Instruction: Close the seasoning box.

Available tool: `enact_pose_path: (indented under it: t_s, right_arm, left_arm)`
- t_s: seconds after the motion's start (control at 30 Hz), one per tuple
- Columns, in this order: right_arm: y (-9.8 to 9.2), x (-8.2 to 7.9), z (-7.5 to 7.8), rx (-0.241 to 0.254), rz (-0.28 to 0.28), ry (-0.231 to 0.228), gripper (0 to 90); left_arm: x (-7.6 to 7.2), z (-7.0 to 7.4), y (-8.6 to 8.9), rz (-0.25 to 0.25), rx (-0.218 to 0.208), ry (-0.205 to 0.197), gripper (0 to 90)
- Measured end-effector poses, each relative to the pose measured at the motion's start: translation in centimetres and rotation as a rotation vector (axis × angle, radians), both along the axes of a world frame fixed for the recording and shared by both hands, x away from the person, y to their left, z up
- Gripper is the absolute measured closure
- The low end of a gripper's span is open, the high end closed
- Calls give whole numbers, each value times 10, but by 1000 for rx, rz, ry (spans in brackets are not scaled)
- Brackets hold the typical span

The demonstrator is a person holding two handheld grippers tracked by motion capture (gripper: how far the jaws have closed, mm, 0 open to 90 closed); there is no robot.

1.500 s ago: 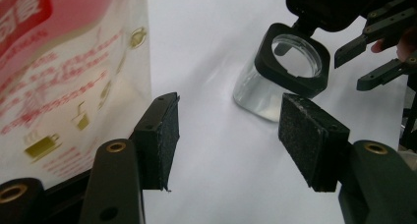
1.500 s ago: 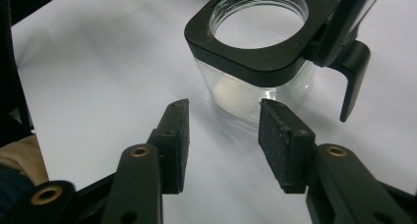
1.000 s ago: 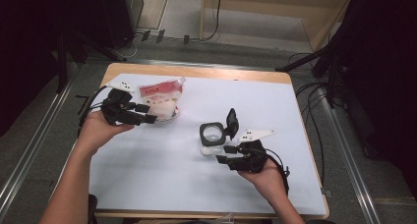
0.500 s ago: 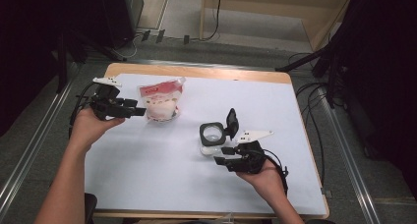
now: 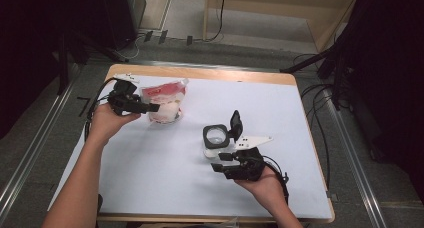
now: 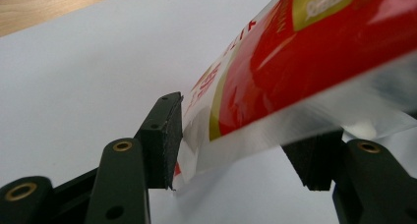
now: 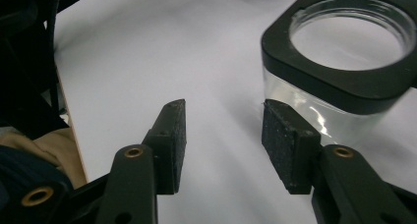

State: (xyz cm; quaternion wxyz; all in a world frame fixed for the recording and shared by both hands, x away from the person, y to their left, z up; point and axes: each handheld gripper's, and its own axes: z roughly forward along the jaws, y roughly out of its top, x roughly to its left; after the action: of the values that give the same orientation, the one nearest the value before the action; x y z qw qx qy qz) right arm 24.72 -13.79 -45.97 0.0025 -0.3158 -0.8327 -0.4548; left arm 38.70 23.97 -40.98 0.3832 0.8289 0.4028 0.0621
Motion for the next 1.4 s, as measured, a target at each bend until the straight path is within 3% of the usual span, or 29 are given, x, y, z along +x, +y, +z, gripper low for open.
enact_pose_path:
  t_s: [0.07, 0.27, 0.4, 0.93, 1.1, 1.2, 1.4]
  right_arm:
    - [4, -2, 0, 2, 12, -4, 513]
    - [18, -5, 3, 10, 30, -27, 495]
    - [24, 2, 6, 7, 34, -34, 485]
    - [69, 27, 15, -19, 85, -72, 495]
    - [75, 27, 7, -18, 88, -60, 511]
    - [75, 26, 5, -14, 88, -58, 512]
    - [72, 25, 1, -6, 87, -56, 513]
  left_arm:
    - [2, -1, -2, -4, 16, 0, 448]
    - [7, -6, -6, -13, -5, 1, 474]
    - [8, -7, -10, -15, 19, -9, 495]
    - [8, -11, -14, -10, 16, -24, 681]
    - [8, -12, -13, -14, -19, -18, 768]
    - [7, -12, -11, -27, -63, 10, 833]
    - [7, -10, -7, 10, -116, 38, 891]
